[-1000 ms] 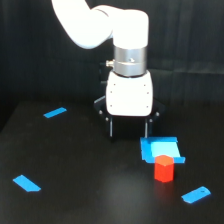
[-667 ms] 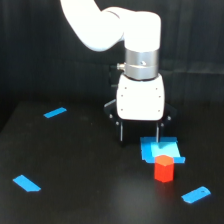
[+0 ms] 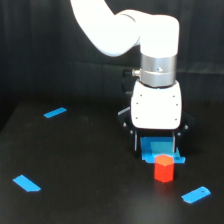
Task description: Pick up the red object from the table
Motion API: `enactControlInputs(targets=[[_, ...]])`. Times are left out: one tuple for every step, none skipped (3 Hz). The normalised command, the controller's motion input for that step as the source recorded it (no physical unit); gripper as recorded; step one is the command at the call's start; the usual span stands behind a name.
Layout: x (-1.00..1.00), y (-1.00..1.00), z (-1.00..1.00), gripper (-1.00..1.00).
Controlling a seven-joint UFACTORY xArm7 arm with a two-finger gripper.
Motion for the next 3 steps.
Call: enactControlInputs(targets=[[0.16, -0.77, -0.06, 0.99], [-0.03, -0.64, -0.10, 0.36], [0.05, -0.25, -0.04, -0.45]])
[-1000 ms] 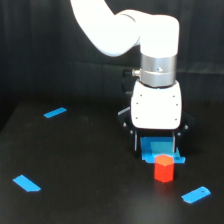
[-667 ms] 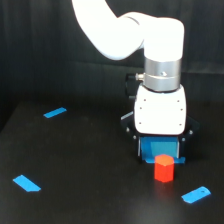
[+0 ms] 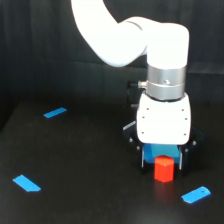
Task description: Pick up the red object from the table
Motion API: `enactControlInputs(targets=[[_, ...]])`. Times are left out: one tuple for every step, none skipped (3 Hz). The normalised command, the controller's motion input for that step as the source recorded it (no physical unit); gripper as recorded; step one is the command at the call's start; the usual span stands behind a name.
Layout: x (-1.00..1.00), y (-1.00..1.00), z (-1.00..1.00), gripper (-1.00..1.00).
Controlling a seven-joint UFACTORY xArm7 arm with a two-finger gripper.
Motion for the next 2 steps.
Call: enactControlInputs(targets=[[-0.12, -0.17, -0.09, -0.88], [-0.02, -0.15, -0.09, -0.98]])
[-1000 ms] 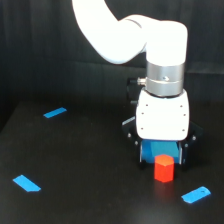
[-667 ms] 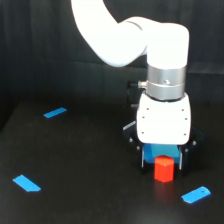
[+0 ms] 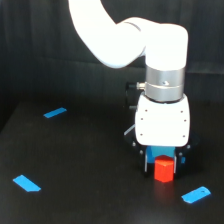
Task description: Pick up the red object from the table
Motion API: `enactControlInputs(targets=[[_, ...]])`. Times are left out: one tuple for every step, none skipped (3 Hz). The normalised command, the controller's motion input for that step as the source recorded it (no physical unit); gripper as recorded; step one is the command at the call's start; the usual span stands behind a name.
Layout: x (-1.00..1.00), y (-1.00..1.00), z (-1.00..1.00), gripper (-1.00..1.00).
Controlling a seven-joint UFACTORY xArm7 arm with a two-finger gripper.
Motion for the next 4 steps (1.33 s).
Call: enactControlInputs(targets=[[0.12, -0.01, 0.01, -0.97], [0.19, -0.12, 0.18, -0.92], [-0.06, -0.17, 0.73, -1.00], [-0.07, -0.07, 0.69, -1.00]])
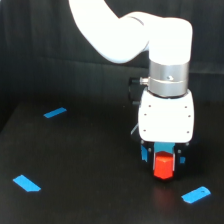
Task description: Pick up the red object from the table
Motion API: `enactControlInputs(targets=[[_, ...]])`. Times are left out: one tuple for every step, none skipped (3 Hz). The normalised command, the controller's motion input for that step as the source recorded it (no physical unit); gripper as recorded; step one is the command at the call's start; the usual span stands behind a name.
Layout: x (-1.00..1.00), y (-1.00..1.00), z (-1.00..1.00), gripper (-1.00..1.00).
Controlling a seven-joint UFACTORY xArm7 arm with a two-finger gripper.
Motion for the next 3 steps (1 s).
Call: enactControlInputs(targets=[[-0.06, -0.08, 0.78, -1.00], [-0.19, -0.03, 0.71, -1.00], [-0.08, 0.06, 0.80, -1.00]])
